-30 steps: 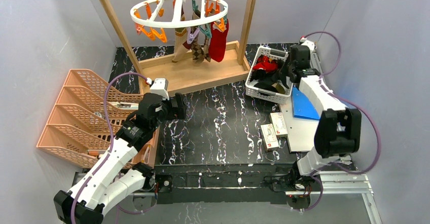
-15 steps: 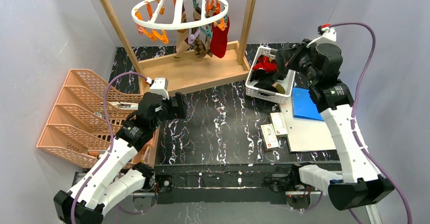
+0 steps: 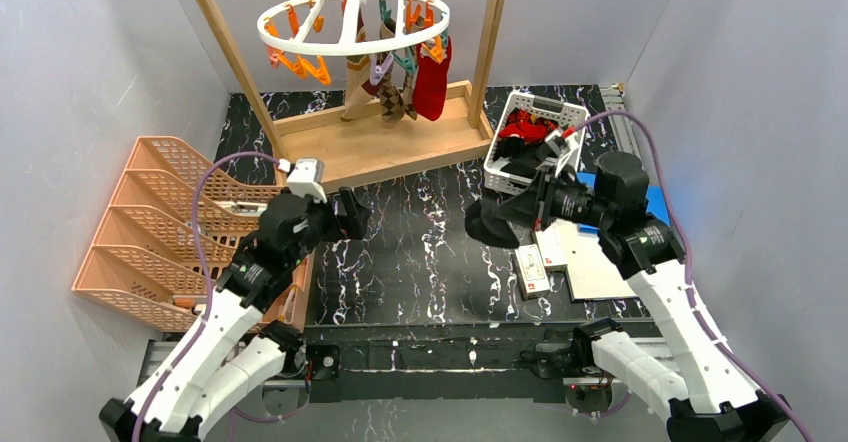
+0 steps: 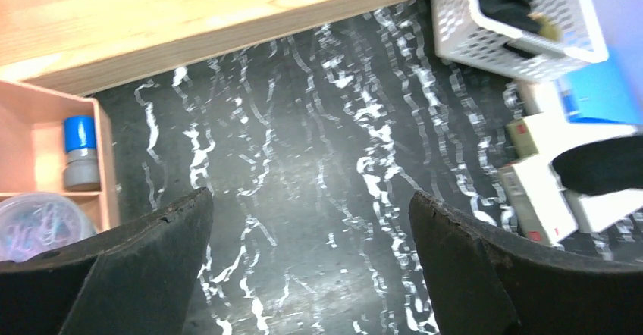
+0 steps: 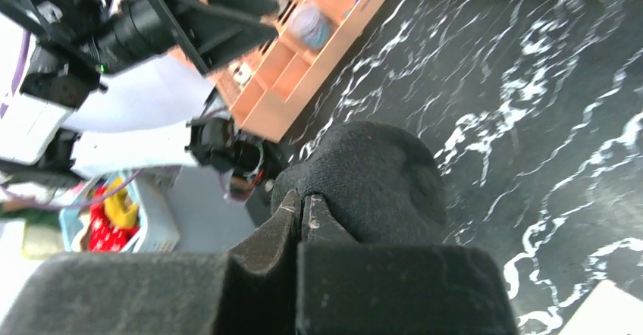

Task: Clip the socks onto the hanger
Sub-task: Pick up the sock from the bin.

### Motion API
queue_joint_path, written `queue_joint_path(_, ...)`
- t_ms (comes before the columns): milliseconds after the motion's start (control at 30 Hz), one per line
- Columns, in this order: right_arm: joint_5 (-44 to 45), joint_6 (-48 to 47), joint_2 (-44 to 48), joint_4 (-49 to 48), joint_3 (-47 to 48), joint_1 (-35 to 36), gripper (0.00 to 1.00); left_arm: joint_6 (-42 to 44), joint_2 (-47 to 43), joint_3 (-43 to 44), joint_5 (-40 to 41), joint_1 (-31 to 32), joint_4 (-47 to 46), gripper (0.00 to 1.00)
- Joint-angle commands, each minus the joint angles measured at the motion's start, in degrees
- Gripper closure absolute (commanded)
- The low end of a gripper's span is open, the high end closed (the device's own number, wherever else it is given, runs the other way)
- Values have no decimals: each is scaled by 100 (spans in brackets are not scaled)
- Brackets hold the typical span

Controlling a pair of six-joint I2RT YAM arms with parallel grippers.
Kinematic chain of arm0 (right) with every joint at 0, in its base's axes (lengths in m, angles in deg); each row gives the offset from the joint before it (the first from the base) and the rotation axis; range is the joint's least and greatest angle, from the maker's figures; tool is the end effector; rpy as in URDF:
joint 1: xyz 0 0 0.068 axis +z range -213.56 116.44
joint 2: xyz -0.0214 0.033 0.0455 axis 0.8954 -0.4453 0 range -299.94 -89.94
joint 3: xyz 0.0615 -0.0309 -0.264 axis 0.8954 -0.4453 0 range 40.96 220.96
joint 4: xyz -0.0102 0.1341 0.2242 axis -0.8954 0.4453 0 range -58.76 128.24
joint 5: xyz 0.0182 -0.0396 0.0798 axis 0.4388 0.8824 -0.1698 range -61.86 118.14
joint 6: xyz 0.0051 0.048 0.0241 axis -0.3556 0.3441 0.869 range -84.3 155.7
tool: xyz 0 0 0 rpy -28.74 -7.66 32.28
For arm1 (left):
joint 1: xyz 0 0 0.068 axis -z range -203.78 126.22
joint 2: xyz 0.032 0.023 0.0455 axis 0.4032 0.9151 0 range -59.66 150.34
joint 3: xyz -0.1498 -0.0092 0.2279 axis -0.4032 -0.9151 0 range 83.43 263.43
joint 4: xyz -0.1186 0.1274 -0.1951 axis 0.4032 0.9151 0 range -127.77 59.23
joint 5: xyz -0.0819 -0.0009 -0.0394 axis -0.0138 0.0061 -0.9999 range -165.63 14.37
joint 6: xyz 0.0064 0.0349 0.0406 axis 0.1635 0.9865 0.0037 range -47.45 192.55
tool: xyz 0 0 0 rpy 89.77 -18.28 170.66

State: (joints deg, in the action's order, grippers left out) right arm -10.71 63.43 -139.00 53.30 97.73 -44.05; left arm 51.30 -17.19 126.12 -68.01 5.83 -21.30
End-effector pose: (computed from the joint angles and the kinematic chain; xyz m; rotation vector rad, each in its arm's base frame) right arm 0.1625 0.0812 0.3800 -0.3752 1.8949 1.1816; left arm 0.1545 -0.0823 0.3222 0.0431 1.8805 -0.4921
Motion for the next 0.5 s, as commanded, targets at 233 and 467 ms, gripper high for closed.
queue_joint_path(233, -1693, 1642, 376, -2821, -1339, 360, 99, -1162, -2133, -1063, -1063, 28, -838, 1)
queue_joint_path(467, -772, 1440, -483, -2425, -1036, 1528, 99, -751, -2283, -1068, -2026, 28, -489, 1)
